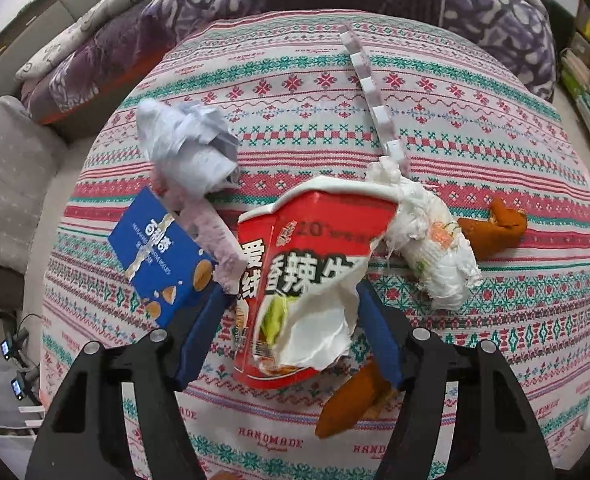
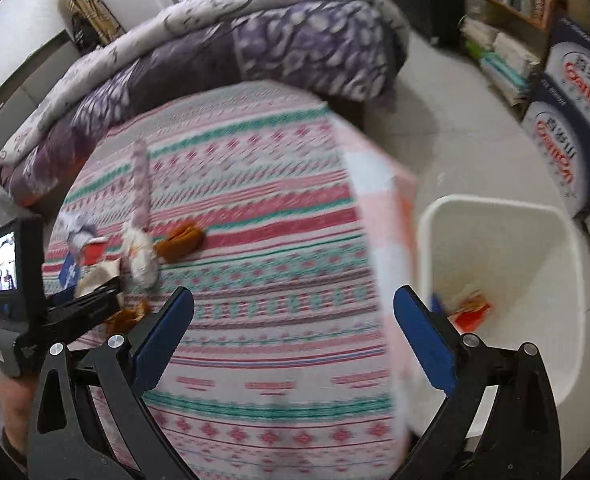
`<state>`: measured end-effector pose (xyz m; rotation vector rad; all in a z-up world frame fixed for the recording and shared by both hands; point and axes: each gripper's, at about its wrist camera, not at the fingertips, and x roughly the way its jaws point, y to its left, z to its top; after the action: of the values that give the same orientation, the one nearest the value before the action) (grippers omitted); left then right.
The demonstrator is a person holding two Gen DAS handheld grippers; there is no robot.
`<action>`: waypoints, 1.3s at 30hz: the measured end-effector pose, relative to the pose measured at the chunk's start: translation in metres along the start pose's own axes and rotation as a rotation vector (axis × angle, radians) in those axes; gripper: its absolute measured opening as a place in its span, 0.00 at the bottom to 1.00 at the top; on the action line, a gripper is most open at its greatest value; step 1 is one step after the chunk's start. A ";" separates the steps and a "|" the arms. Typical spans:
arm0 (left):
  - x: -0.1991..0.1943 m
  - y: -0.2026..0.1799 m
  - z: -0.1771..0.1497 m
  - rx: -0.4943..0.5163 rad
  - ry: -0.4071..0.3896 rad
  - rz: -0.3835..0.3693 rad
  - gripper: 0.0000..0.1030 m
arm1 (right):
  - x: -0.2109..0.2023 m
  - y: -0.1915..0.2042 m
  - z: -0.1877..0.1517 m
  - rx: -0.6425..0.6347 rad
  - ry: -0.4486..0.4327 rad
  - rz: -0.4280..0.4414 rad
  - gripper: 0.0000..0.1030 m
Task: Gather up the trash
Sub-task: 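Grasp the red snack cup with left tool while right tool grasps the orange peel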
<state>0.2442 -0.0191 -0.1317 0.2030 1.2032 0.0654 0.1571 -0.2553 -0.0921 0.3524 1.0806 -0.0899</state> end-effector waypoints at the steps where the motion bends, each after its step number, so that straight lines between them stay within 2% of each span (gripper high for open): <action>1: -0.003 0.001 -0.001 0.006 -0.011 -0.014 0.56 | 0.005 0.006 -0.001 0.001 0.011 0.007 0.93; 2: -0.006 0.003 -0.001 0.009 -0.017 -0.042 0.47 | 0.008 0.009 -0.001 0.002 0.019 0.013 0.93; 5: -0.013 0.011 -0.004 0.009 -0.029 -0.064 0.40 | 0.019 0.025 -0.004 0.010 0.050 0.043 0.93; 9: -0.026 0.026 -0.007 -0.011 -0.063 -0.073 0.39 | 0.027 0.040 -0.007 0.024 0.065 0.065 0.93; 16: -0.068 0.057 -0.011 -0.067 -0.139 -0.109 0.39 | 0.045 0.076 -0.017 -0.026 0.080 0.074 0.93; 25: -0.086 0.087 -0.017 -0.146 -0.159 -0.080 0.39 | 0.076 0.119 -0.031 -0.023 0.100 0.082 0.93; 29: -0.083 0.091 -0.022 -0.140 -0.149 -0.074 0.40 | 0.087 0.143 -0.043 -0.117 0.114 0.069 0.92; 30: -0.081 0.091 -0.023 -0.137 -0.145 -0.074 0.40 | 0.087 0.151 -0.046 -0.178 0.099 0.051 0.84; 31: -0.080 0.092 -0.024 -0.135 -0.140 -0.073 0.40 | 0.086 0.154 -0.049 -0.218 0.093 0.043 0.68; 32: -0.080 0.093 -0.024 -0.136 -0.138 -0.073 0.40 | 0.084 0.156 -0.049 -0.246 0.093 0.059 0.60; 33: -0.079 0.094 -0.024 -0.139 -0.138 -0.074 0.40 | 0.083 0.155 -0.049 -0.243 0.107 0.085 0.47; 34: -0.080 0.095 -0.024 -0.143 -0.138 -0.077 0.40 | 0.082 0.152 -0.047 -0.231 0.129 0.115 0.29; 35: -0.081 0.095 -0.024 -0.145 -0.140 -0.079 0.40 | 0.081 0.149 -0.046 -0.223 0.150 0.144 0.21; 39: -0.086 0.090 -0.025 -0.133 -0.153 -0.086 0.40 | 0.072 0.133 -0.044 -0.220 0.156 0.167 0.18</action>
<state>0.1955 0.0586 -0.0438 0.0388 1.0494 0.0538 0.1863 -0.1092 -0.1417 0.2530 1.1985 0.2067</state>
